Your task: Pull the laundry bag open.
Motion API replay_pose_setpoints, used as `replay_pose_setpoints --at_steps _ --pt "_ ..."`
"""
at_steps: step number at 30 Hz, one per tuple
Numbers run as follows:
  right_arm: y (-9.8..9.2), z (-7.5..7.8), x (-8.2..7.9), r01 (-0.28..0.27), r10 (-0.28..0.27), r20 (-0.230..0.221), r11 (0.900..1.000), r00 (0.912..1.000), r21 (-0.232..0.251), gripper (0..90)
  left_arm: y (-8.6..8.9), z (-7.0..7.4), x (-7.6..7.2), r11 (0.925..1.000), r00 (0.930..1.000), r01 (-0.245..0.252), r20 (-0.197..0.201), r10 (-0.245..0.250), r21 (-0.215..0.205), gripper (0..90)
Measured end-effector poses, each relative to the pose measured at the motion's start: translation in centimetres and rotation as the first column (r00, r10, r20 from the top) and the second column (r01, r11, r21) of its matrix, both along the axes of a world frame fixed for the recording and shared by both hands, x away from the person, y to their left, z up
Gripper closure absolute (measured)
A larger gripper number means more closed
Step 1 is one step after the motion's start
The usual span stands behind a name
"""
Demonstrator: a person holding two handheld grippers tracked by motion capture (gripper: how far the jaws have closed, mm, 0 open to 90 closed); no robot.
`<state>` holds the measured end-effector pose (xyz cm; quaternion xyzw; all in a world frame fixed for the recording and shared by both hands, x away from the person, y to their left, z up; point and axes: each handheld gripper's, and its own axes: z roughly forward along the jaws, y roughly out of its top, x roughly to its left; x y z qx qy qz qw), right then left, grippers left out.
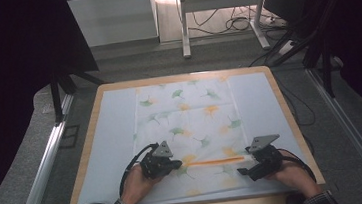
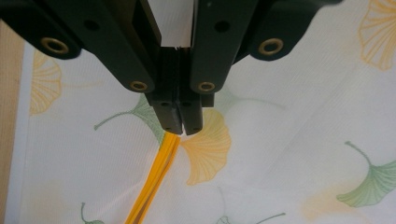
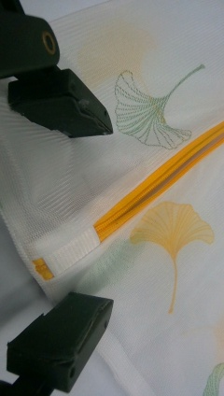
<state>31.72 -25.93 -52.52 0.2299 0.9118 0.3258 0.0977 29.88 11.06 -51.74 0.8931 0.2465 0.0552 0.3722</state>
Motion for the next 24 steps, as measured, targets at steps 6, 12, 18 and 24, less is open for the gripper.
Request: replay_pose_setpoints --at_steps 6,12,18,24 --pt "0.0 0.0 0.0 0.000 0.000 -0.001 1.000 1.0000 0.001 14.3 0.7 -0.1 -0.2 0.9999 0.9999 -0.014 -0.001 0.014 0.005 90.0" --pt "0.0 0.0 0.0 0.001 -0.001 0.000 1.000 1.0000 0.001 14.3 1.3 0.0 -0.4 0.9997 0.9997 -0.025 0.000 0.025 0.001 90.0" --pt "0.0 0.0 0.0 0.001 -0.001 -0.001 1.000 1.0000 0.001 14.3 1.6 0.0 -0.6 0.9995 0.9995 -0.033 0.001 0.033 -0.003 90.0" --pt "0.0 0.0 0.0 0.001 -0.001 0.000 1.000 1.0000 0.001 14.3 2.3 0.0 -0.8 0.9988 0.9988 -0.049 0.000 0.049 -0.002 90.0"
